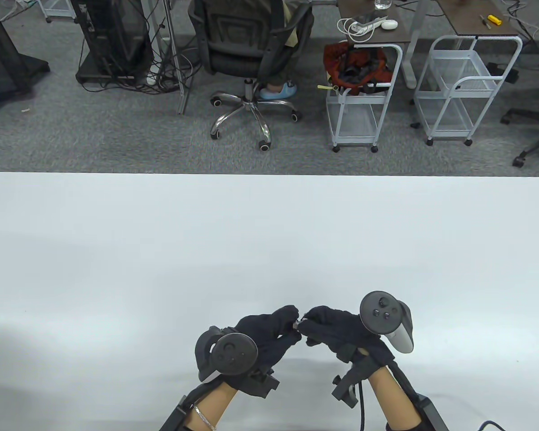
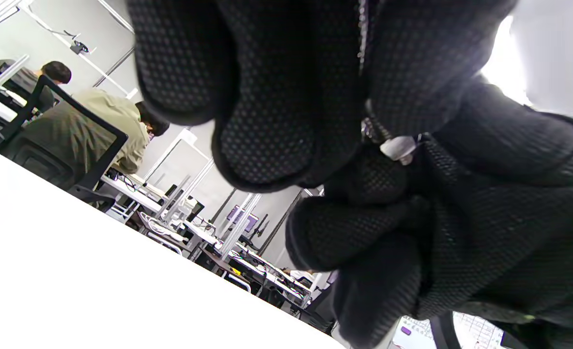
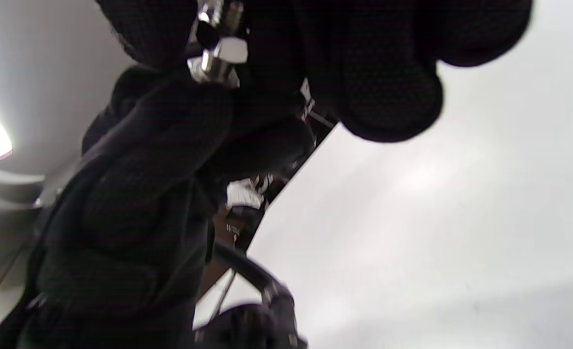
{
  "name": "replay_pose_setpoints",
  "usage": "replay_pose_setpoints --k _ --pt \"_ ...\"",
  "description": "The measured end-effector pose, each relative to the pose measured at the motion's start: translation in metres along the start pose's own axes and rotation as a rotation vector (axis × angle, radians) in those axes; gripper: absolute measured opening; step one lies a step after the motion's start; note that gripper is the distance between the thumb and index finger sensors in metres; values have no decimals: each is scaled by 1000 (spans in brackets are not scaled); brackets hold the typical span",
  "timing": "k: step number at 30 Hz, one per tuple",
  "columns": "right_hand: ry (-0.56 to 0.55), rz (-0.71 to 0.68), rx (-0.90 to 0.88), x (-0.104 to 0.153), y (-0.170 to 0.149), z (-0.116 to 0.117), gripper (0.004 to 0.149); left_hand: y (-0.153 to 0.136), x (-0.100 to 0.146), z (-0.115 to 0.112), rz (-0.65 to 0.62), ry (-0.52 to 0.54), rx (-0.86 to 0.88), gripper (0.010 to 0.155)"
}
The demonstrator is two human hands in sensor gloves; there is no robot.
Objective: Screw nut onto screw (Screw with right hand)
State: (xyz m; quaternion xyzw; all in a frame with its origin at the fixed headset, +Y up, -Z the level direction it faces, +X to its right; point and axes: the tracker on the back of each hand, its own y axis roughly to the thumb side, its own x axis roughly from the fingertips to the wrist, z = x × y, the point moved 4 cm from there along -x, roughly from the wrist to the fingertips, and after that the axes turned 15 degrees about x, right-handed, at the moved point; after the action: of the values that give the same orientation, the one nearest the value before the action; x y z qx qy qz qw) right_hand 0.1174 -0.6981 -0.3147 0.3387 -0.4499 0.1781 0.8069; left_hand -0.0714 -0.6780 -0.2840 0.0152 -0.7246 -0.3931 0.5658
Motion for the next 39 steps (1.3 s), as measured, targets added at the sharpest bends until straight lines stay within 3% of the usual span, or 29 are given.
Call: replay_pose_setpoints --k 5,7,11,16,21,25,27,31,35,39 --pt "-182 24 30 2 0 -6 46 -3 -1 -2 10 -17 61 48" --pt "-168 29 13 2 0 -5 47 -3 0 -2 16 -11 67 48" --pt "-11 -9 54 0 3 0 50 -1 0 0 -2 2 -5 48" --pt "-196 9 33 1 2 -7 47 -2 0 -1 17 1 59 48" --pt "8 -10 41 0 2 0 50 0 0 0 -5 6 -11 48" --pt "-179 5 51 2 2 -8 46 -2 -1 -2 0 -12 60 48" --pt "-165 1 11 2 0 -7 47 -3 -1 -1 23 -4 98 48" --pt "-1 -17 31 0 1 0 49 -1 0 0 2 1 23 47" --pt "-178 1 43 1 0 -7 46 0 -1 -1 -3 -16 62 48" --pt "-100 -7 16 1 0 -5 49 0 0 0 1 1 32 48"
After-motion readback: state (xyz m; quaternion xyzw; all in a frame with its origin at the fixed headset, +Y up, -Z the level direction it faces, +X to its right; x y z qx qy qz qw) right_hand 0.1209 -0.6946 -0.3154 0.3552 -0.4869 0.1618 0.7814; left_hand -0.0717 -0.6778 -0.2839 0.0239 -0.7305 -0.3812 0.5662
